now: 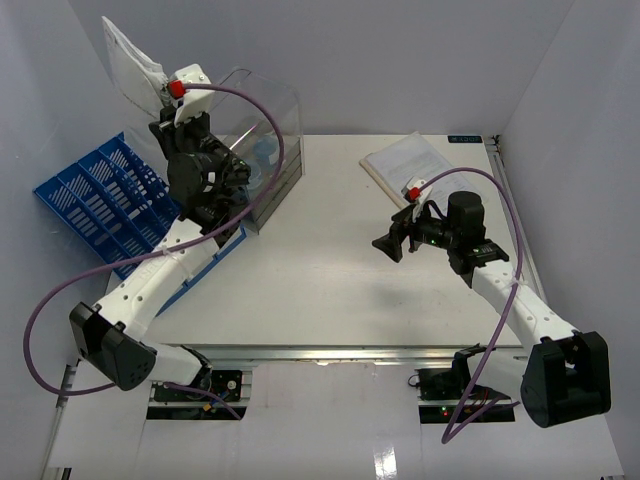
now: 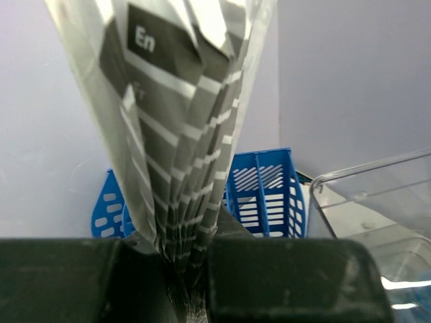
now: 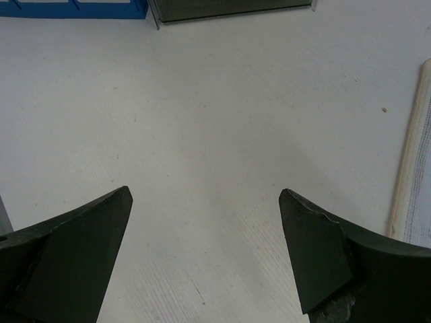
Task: Organize the desk
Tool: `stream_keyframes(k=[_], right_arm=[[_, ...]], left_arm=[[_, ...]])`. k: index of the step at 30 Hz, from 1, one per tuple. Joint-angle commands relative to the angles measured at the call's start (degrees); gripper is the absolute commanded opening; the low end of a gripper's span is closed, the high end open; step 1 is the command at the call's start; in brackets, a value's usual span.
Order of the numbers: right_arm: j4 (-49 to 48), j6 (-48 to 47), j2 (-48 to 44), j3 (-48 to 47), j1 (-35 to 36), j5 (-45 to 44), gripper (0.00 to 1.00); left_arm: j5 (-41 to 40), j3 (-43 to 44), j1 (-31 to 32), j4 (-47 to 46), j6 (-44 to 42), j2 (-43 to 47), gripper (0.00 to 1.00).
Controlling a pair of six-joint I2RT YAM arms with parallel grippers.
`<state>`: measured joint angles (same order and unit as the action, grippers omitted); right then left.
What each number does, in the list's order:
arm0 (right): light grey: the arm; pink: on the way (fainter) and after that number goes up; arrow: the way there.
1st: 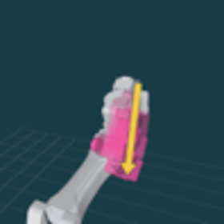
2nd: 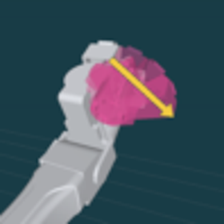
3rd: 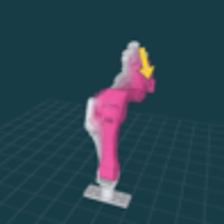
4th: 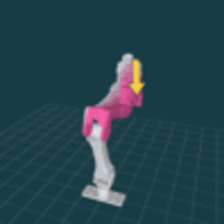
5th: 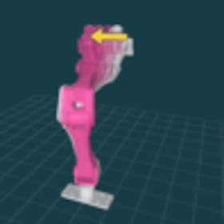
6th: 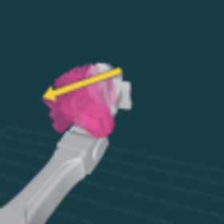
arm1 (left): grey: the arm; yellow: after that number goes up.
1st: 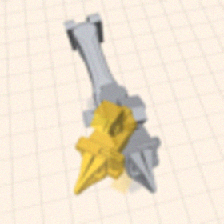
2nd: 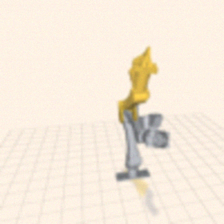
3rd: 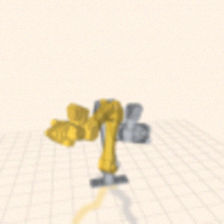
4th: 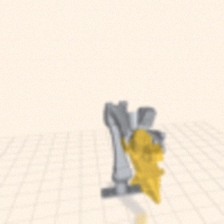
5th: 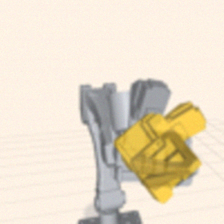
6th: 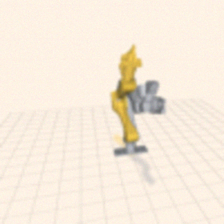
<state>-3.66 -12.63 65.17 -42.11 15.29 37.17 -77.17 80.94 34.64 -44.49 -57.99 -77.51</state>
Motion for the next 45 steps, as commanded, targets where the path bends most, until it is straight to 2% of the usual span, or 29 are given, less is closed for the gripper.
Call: stream_keyframes(k=[1,4,6,7,8,10,11,12,13,14,20,29,35,40,45], right_arm=[[-2.8,0.2,-1.8,0.6,-0.9,-0.8,0.96],[-2.8,0.1,-1.7,0.7,-1.3,-0.7,0.96],[-2.8,0.0,-1.7,0.7,-1.5,-0.5,0.96],[-2.8,0.0,-1.7,0.7,-1.5,-0.5,0.96],[-2.8,0.0,-1.8,0.7,-1.6,-0.5,0.96],[-2.8,-0.1,-1.9,0.8,-1.9,-0.5,0.96],[-2.8,-0.1,-1.9,0.8,-2.0,-0.4,0.96],[-2.8,-0.1,-2.0,0.9,-2.1,-0.4,0.96],[-2.8,-0.2,-2.0,0.9,-2.3,-0.3,0.96],[-2.8,-0.3,-2.0,0.9,-2.5,-0.3,0.96],[-2.9,-0.5,-1.6,1.0,-3.1,0.2,0.96],[-2.9,-0.6,-1.4,1.1,-3.4,0.3,0.96],[-2.9,-0.6,-1.4,1.2,-3.8,0.4,0.96],[-2.9,-0.7,-1.5,1.2,-4.4,0.6,0.96],[-2.9,-1.0,-1.3,1.3,-4.8,1.1,0.96]], left_arm=[[0.8,3.6,-2.7,-5.6,-4.6,-1.5,0.00],[1.5,3.9,-3.2,-3.0,-2.3,-3.1,0.00],[2.4,4.4,-3.4,3.3,1.9,-3.9,0.00],[2.4,4.7,-3.4,3.4,4.5,-3.9,0.00],[3.4,5.7,-3.8,11.7,9.4,-4.1,0.00],[5.8,10.6,-5.1,27.6,26.3,-4.4,0.00],[8.9,15.1,-6.0,43.2,33.9,-5.1,0.00],[12.1,17.7,-7.8,56.8,45.2,-6.5,0.00],[13.8,21.7,-9.9,64.8,52.2,-7.6,0.00],[14.3,24.0,-11.3,67.9,55.2,-8.3,0.00],[19.2,22.1,-14.7,73.9,63.4,-8.2,0.00],[22.7,17.7,-18.4,76.5,69.4,-6.3,0.00],[30.6,8.6,-24.6,78.8,78.6,-3.3,0.00],[36.4,0.3,-30.1,75.4,83.3,0.4,0.00],[39.0,-6.6,-31.6,65.8,81.9,4.6,0.00]])
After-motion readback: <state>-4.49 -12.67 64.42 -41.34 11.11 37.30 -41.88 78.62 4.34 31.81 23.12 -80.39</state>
